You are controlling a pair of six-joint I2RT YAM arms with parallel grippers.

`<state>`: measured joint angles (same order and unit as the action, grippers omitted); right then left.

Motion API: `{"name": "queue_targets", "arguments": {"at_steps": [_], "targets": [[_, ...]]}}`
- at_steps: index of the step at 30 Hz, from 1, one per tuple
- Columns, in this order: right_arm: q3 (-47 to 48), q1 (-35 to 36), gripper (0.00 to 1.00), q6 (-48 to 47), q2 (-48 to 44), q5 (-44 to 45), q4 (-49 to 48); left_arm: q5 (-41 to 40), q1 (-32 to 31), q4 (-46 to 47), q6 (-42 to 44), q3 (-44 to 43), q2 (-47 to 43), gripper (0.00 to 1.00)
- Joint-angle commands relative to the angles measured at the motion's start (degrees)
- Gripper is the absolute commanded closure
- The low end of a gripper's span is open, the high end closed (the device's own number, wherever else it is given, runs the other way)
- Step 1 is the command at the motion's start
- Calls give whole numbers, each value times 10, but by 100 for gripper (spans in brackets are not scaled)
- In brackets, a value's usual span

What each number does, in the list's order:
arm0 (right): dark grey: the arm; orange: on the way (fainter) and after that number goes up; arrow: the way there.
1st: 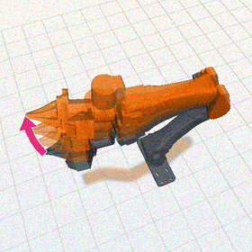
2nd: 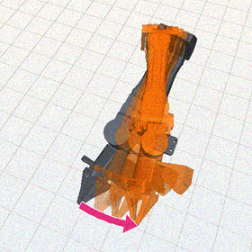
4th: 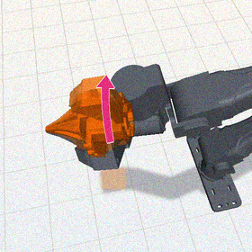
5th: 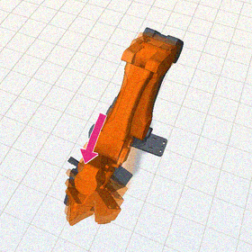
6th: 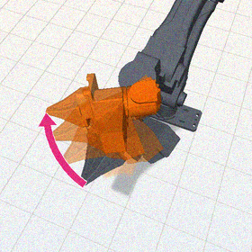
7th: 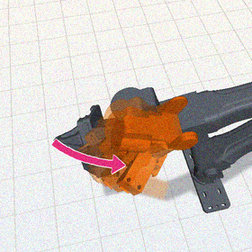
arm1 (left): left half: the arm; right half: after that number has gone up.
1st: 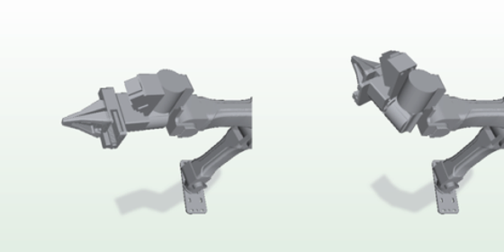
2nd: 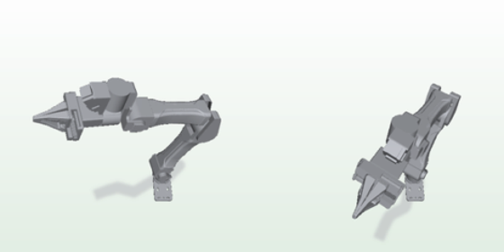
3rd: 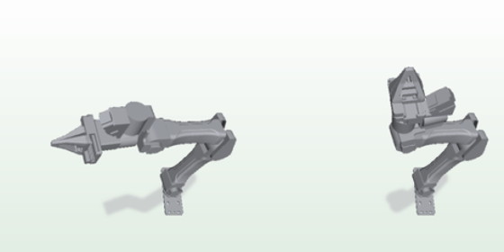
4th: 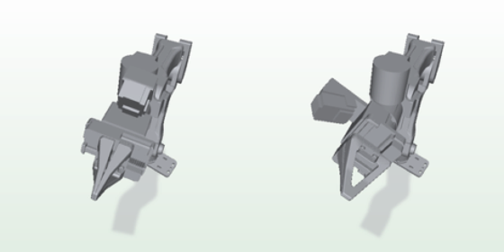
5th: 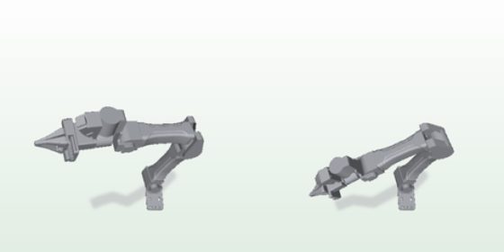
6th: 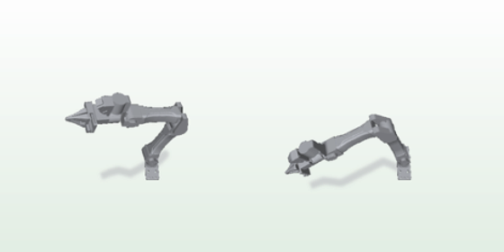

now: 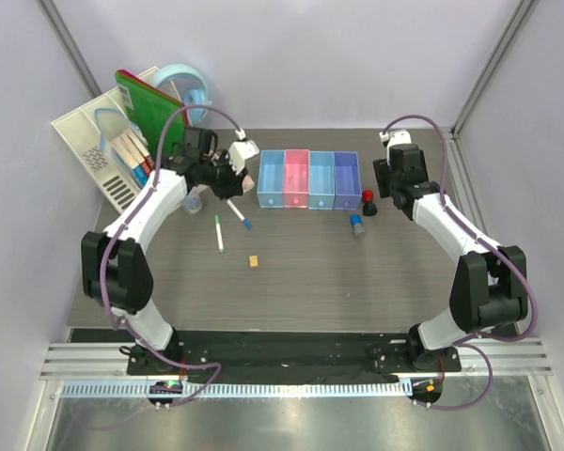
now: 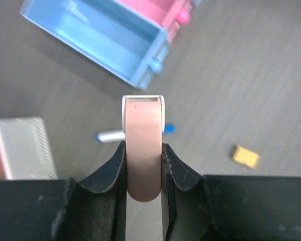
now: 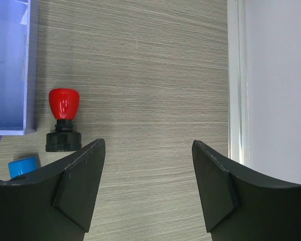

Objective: Sort the stationery into containers
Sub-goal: Place the stapler in the storage box.

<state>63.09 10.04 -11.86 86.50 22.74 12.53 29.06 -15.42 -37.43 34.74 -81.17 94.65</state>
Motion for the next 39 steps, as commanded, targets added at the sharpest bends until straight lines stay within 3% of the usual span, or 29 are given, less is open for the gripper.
{"name": "queue_targets", "arguments": {"at_steps": [1,7,14,39], "targets": [[5,-3,25,6,-19,-1,-2,-18,-10,24,-25,-100,84,100],[4,-4,25,5,-17,-2,-4,-43,-34,18,-30,-233,205,100],[-2,-9,25,4,-19,-3,-4,-37,-47,8,-39,-310,279,100],[3,-10,25,3,-2,-9,-7,-59,-81,-18,2,-308,337,100]]}}
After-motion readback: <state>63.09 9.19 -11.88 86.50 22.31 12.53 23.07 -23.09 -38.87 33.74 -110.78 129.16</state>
